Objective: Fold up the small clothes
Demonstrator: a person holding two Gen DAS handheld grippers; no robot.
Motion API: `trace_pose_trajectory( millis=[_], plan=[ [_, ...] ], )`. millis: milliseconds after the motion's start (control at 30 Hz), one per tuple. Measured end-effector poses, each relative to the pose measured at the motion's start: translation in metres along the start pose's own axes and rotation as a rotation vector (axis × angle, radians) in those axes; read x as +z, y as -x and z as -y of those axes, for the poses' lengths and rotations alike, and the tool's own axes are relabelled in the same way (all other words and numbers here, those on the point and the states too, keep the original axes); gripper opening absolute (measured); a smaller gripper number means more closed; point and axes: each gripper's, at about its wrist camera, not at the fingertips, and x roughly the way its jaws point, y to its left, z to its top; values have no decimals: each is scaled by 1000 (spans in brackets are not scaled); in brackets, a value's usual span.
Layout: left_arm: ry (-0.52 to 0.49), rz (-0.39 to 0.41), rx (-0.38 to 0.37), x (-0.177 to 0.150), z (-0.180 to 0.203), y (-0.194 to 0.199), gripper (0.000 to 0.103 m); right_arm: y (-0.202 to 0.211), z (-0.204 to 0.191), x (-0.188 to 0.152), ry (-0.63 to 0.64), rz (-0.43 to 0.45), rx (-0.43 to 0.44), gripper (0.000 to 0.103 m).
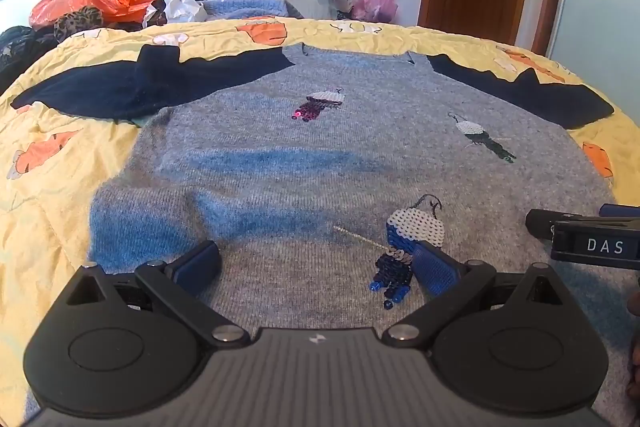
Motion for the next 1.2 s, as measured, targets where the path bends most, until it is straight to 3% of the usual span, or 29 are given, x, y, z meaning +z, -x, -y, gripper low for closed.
trace_pose_trajectory(
  millis=[1200],
  plan=[
    [8,9,-3,-2,-1,6,103,0,-2,1,2,2,-6,103]
  ],
)
